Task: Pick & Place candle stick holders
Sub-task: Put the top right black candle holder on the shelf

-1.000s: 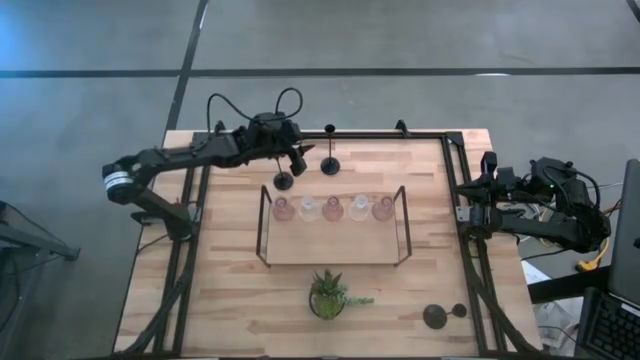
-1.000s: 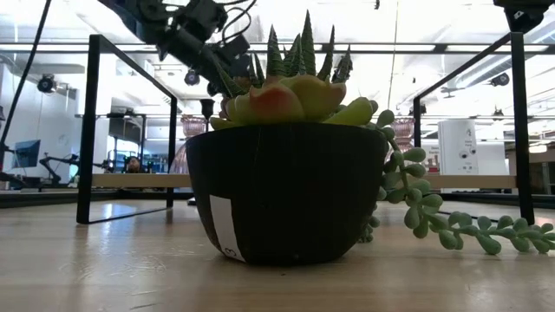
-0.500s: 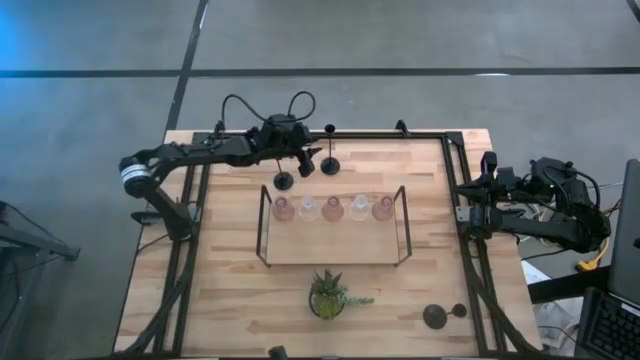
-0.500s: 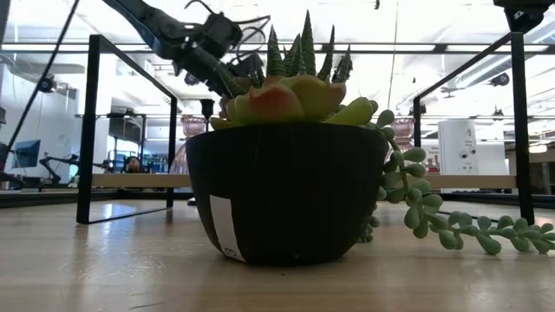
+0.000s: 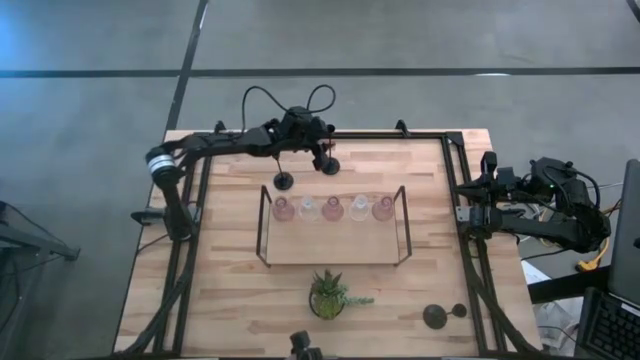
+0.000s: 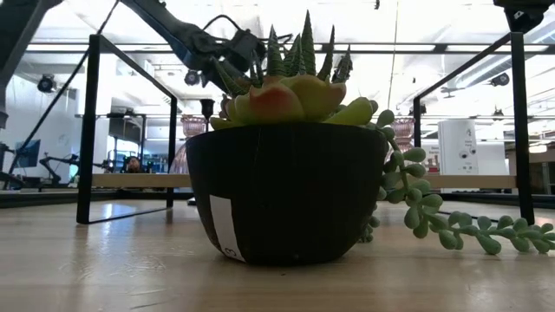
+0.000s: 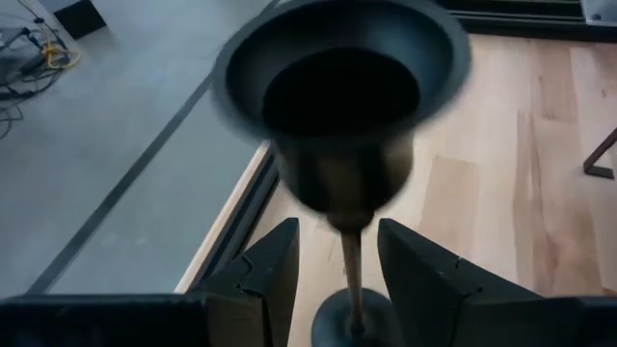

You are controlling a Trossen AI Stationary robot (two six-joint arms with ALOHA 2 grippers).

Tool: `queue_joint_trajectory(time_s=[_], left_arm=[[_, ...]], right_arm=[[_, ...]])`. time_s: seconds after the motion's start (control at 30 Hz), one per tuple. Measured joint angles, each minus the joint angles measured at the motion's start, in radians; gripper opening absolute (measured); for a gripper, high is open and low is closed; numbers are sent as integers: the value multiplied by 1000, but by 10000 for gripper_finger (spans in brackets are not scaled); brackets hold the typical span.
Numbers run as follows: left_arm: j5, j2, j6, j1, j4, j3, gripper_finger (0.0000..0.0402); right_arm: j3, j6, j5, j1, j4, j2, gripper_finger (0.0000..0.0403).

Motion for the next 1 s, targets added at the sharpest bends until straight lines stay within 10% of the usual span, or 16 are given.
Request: queue_joint_trajectory(time_s=[0.53,1.0], left_arm=[[-3,10,47,2,-34,79,15],[-21,-55,28,-99,-708,728,15]], right_arm=[[0,0,0,0,0,0,8],[0,0,0,0,0,0,8]])
